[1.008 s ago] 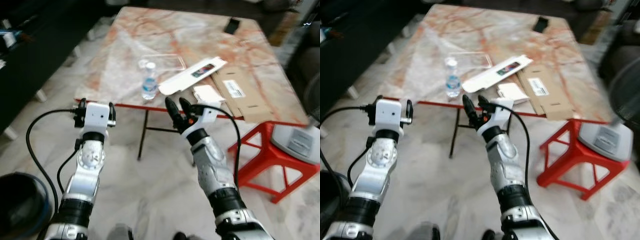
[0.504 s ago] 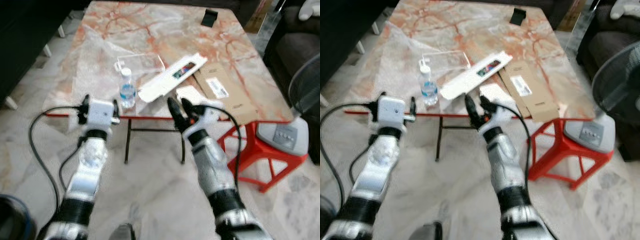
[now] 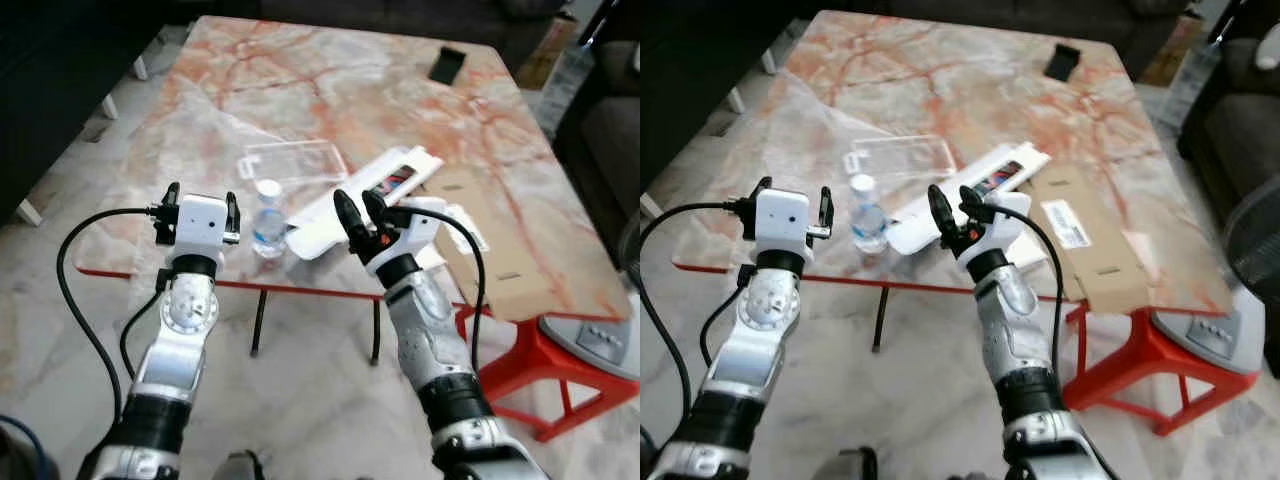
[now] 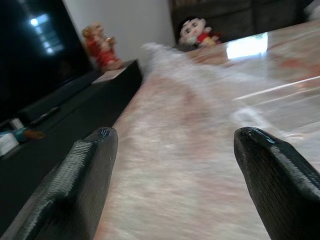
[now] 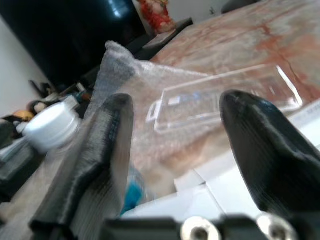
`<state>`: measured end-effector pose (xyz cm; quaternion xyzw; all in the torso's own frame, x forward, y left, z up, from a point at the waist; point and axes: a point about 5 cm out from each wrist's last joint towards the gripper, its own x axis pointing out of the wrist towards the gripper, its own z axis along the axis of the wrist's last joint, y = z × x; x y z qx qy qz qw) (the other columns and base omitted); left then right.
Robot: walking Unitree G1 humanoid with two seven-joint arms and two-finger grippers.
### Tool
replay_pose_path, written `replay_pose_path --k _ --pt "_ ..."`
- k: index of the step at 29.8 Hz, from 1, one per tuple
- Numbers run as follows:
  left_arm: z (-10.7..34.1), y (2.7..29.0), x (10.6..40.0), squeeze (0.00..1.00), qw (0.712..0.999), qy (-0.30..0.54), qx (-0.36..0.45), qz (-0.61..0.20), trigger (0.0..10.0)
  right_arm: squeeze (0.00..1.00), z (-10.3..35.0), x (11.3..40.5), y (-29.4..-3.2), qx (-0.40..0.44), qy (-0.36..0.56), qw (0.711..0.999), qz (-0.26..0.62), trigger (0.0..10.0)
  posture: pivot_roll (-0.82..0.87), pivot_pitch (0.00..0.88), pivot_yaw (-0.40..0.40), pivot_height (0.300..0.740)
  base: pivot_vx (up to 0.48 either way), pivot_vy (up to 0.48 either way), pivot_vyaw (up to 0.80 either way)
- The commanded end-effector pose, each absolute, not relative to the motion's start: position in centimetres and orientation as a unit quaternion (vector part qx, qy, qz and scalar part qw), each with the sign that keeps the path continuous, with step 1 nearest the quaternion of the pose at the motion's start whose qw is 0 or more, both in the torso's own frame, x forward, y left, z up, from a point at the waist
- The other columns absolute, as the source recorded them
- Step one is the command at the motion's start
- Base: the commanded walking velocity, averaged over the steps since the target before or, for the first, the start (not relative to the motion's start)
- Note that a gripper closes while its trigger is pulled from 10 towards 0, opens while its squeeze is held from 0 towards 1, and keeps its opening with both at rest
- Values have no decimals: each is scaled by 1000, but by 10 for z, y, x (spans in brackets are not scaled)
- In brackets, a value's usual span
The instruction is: Picking trash to rubbish bin
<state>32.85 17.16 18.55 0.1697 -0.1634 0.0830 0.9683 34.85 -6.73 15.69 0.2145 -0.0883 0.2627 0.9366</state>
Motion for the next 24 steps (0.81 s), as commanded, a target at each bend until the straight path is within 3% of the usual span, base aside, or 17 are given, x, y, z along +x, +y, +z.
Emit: replay_pose_path --k 1,4,24 --pt "190 164 327 0 967 -174 168 76 10000 0 156 348 -70 221 -89 937 254 10000 52 200 -105 740 382 0 0" --pt "192 165 327 0 966 -176 171 78 10000 0 156 348 -71 218 -89 938 253 10000 55 204 -106 740 387 0 0" --pt "192 174 326 0 965 -147 211 59 10000 0 154 347 -72 224 -84 938 250 10000 56 211 -102 740 0 0 0"
